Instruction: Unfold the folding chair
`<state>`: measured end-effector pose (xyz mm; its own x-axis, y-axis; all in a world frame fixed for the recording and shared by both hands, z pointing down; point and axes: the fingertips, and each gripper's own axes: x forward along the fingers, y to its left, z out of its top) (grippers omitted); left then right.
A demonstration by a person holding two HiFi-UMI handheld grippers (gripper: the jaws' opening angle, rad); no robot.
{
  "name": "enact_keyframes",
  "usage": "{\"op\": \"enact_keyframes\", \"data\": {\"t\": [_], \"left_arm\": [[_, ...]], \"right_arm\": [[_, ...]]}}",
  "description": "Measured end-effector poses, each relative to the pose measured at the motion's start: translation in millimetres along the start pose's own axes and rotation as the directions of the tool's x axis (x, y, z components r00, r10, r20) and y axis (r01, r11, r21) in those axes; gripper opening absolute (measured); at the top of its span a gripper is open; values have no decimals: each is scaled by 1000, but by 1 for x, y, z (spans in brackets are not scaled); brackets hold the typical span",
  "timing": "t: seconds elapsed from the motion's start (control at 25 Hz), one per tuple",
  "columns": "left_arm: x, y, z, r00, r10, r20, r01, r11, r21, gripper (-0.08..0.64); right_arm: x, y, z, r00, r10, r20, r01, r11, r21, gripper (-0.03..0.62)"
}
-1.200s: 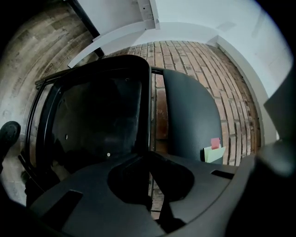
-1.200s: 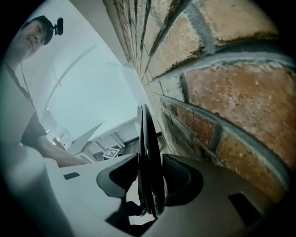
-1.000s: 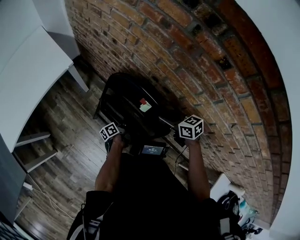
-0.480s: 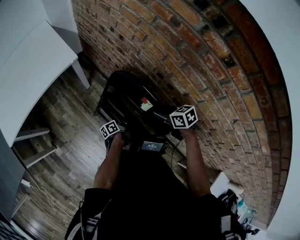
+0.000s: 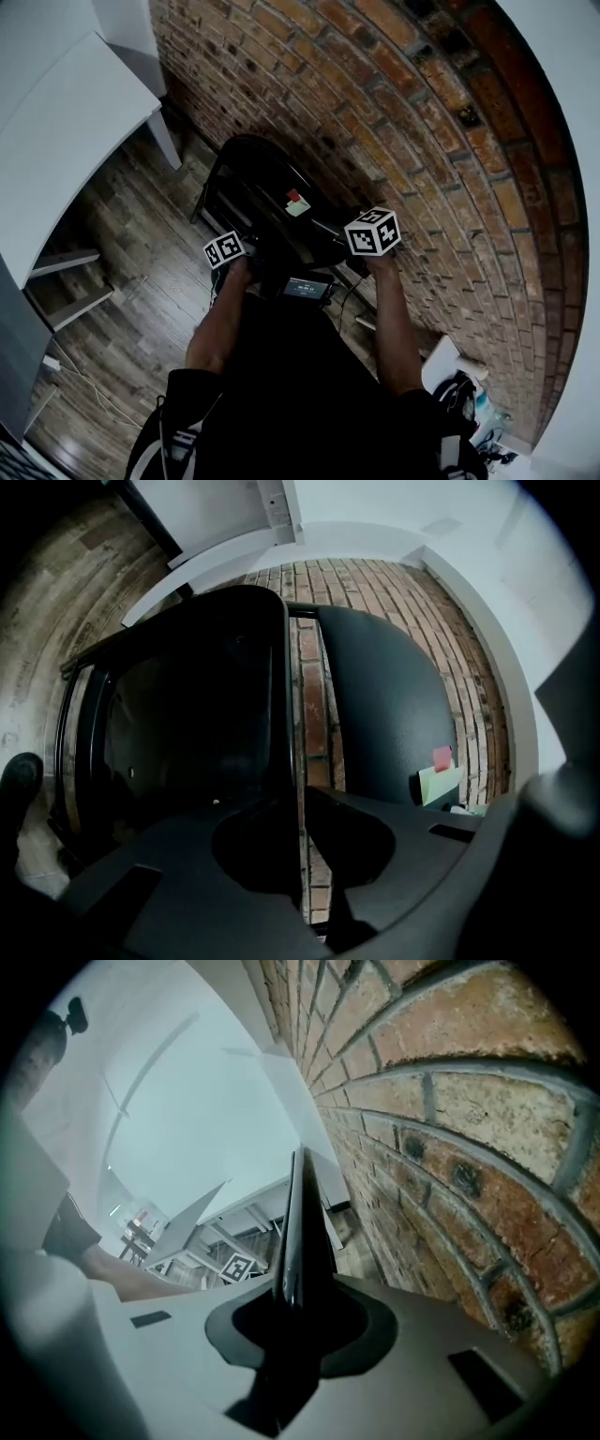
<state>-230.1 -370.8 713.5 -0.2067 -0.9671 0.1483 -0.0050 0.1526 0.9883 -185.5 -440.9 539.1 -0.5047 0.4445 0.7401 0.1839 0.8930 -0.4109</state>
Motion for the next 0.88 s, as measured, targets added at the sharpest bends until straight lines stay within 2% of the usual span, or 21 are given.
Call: {"op": "enact_keyframes", "data": {"t": [0.36, 0.56, 0.88], "left_arm": [[-20, 0, -1, 999, -23, -44, 23, 1000, 0, 29], [-32, 0, 0, 999, -31, -16, 31, 999, -17, 29], [-50, 2, -1, 999, -27, 36, 28, 1000, -15, 28]], "right_arm": [[4, 27, -3, 1000, -26, 10, 26, 999, -31, 83], [7, 41, -5, 999, -41, 14, 41, 998, -46, 80], [11, 61, -10, 1000, 3, 24, -3, 1000, -22, 83]]}}
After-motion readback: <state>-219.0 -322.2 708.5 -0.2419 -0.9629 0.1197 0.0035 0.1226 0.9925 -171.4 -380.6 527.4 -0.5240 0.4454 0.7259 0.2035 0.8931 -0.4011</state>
